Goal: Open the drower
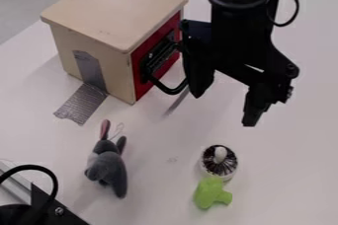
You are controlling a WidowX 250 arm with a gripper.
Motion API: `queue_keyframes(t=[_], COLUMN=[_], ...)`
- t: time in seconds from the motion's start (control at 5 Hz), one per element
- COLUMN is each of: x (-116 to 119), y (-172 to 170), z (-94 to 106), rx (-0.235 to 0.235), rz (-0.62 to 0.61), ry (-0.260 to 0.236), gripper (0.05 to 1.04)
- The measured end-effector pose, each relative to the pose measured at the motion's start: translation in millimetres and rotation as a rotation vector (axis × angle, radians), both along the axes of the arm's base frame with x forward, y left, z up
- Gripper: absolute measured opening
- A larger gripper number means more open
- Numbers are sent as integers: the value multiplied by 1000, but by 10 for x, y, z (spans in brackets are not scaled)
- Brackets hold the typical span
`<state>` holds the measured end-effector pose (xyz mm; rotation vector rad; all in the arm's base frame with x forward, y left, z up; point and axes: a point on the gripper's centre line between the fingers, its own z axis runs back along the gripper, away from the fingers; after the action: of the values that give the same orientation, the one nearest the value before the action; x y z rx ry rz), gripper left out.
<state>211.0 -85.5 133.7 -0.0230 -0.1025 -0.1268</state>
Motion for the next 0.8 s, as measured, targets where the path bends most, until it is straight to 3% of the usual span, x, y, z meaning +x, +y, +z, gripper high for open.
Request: queue_keyframes(t=[0.2, 0.8], x=[-24, 429], y=[14, 614], z=[-48, -480], rx=[8, 38], rz=[2, 58], ry=[18, 52], gripper=[991, 991])
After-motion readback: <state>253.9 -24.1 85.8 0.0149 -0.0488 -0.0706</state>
